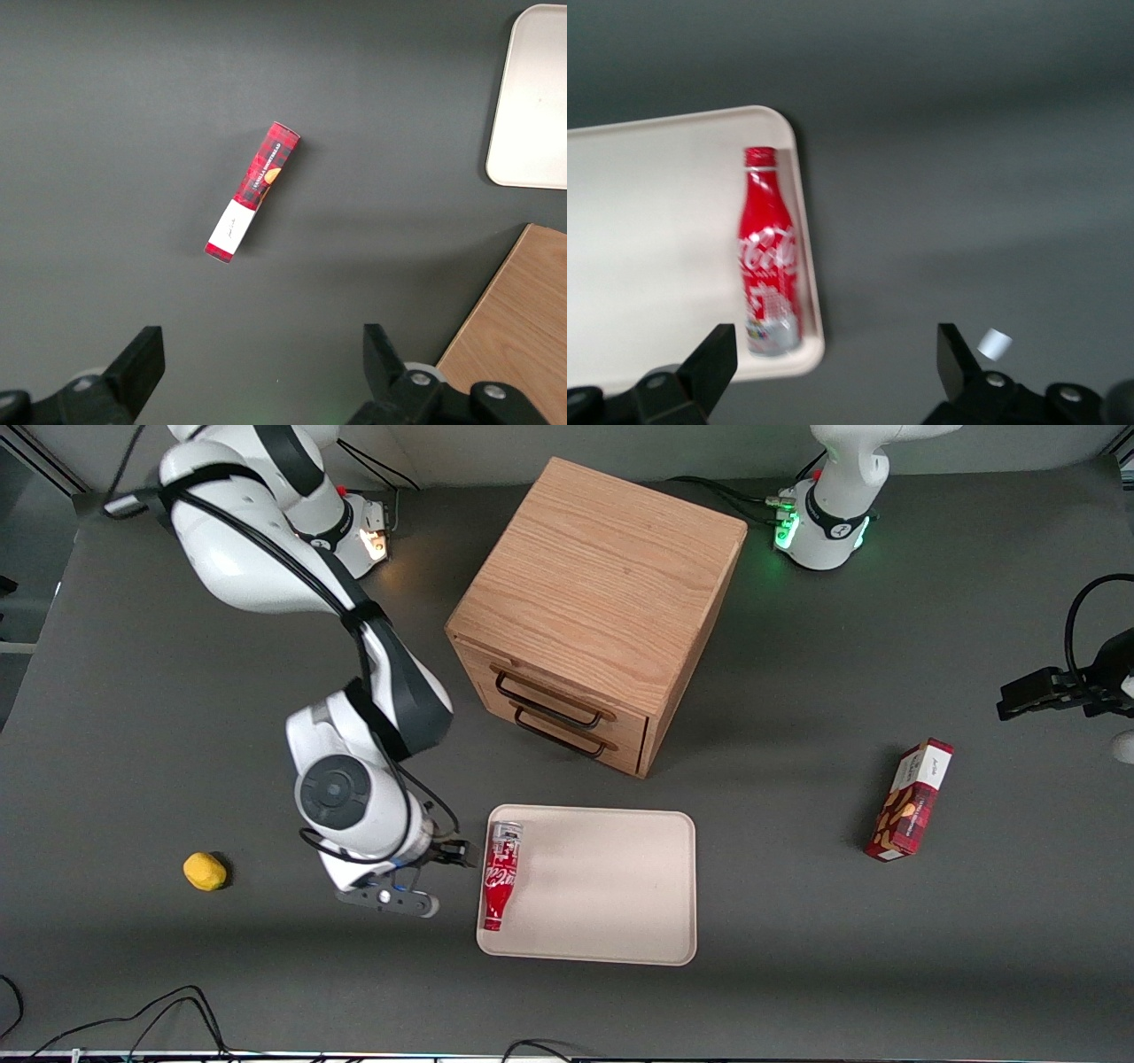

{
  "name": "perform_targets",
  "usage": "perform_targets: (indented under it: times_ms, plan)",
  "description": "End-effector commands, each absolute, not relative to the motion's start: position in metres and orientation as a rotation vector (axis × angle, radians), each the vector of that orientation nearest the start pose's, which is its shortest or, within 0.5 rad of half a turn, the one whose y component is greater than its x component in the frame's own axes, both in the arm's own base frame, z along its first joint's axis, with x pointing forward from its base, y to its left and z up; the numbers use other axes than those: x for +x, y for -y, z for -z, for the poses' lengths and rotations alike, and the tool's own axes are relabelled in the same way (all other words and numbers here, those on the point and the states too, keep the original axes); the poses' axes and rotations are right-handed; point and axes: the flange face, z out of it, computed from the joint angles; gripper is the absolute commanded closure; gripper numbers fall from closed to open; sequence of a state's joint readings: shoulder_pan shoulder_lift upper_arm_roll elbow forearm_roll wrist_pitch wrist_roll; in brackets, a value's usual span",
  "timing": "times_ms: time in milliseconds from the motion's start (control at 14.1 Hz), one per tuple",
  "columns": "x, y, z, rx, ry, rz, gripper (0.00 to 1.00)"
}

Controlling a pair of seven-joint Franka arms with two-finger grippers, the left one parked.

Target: Place coke bottle on tray

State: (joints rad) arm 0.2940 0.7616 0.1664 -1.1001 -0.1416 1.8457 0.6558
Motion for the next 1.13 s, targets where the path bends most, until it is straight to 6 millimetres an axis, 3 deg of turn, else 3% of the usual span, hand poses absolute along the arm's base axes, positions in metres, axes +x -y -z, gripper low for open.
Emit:
perform_targets:
  times_ms: [0,283,567,780,1063]
  plan:
    - [0.647,-0.245,-0.399,-3.185,-0.292,-0.079,0.0]
    - [0.599,-0.153,-0.444,-3.187,-0.224,-0.114,0.0]
    - [0.592,-0.078,-0.498,-3.167,-0.13,-0.144,0.0]
    - [0.596,-0.053,-0.538,-3.148,-0.137,-0.11,0.0]
    - [0.596,-0.052,-0.571,-3.172,-0.071,-0.151,0.0]
